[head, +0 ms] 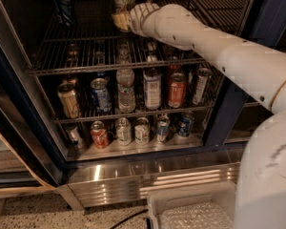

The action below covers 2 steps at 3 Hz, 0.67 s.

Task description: Pick 7up can from top shelf of fridge

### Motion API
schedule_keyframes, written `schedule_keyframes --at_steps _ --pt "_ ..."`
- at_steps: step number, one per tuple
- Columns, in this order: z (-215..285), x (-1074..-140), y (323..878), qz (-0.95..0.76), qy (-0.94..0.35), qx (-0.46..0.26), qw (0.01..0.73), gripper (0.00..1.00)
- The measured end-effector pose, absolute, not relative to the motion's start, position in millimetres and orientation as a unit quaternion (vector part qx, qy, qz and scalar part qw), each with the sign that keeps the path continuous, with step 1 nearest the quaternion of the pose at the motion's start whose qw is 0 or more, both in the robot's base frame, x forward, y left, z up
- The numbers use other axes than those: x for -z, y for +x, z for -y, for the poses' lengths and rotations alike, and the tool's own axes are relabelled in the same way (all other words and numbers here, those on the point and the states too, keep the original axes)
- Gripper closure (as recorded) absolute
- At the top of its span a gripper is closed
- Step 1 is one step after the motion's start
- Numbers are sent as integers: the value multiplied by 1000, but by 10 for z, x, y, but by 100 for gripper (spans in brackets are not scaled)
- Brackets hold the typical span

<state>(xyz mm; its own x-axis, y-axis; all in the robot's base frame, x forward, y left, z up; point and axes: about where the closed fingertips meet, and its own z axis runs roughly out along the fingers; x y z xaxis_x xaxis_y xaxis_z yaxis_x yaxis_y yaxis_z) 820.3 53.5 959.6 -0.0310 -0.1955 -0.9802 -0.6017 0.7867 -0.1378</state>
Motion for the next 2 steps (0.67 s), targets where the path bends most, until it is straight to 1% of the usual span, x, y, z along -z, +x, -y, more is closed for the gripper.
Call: schedule_keyframes --at_steps 2 --pt "-535 -9903 7998 -683 -287 -192 644 100"
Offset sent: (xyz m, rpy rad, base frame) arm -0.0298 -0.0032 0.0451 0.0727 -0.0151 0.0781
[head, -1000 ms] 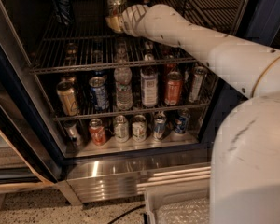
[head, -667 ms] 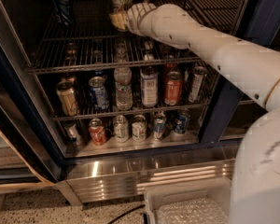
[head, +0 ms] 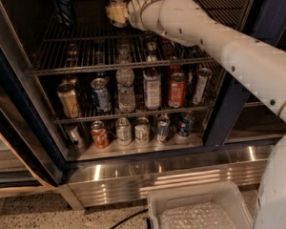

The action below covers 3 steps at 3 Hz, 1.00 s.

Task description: Pick 7up can from top shelf of fridge

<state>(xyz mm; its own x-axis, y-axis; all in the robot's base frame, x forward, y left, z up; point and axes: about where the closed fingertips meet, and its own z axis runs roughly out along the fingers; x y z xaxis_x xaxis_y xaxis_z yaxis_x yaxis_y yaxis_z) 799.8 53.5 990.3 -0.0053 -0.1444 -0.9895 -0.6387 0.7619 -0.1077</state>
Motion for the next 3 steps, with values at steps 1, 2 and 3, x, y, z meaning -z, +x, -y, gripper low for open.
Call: schedule_keyframes --at_steps 1,2,3 --pt "-581 -9987 7889 -690 -310 -198 623 100" --pt "-432 -9983 7693 -708 -345 -184 588 100" --pt "-229 -9890 7505 -722 -364 -177 561 100"
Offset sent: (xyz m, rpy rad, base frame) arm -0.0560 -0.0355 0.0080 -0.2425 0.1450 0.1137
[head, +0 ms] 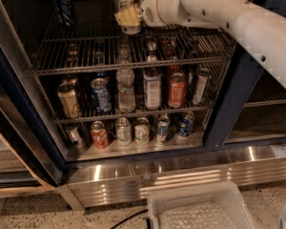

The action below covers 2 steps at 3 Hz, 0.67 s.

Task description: Pick 7up can from top shelf of fridge

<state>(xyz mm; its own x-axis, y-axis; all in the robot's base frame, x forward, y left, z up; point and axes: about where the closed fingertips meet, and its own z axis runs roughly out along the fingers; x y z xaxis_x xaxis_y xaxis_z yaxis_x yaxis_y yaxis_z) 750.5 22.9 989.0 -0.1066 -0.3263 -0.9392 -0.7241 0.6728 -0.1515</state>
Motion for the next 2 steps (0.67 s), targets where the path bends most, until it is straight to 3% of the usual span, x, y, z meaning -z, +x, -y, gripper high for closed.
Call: schedule_keyframes --at_steps 2 --pt "20 -9715 7161 -725 -382 -191 541 100"
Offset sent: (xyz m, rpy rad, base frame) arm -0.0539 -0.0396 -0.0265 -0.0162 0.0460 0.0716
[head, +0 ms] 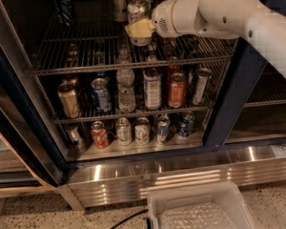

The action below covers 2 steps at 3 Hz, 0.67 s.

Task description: Pick 7up can from top shelf of fridge

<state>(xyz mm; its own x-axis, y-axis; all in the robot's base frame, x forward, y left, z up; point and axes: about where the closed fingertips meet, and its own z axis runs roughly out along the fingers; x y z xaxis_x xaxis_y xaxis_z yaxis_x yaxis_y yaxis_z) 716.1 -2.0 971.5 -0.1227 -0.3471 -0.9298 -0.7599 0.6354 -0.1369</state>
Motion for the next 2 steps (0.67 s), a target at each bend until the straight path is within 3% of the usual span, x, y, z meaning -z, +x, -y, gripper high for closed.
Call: schedule_keyframes --at_steps 1,2 --pt "-19 -9800 6772 -697 -402 -214 554 100" --pt "-19 -9800 6772 -697 -402 -214 554 100"
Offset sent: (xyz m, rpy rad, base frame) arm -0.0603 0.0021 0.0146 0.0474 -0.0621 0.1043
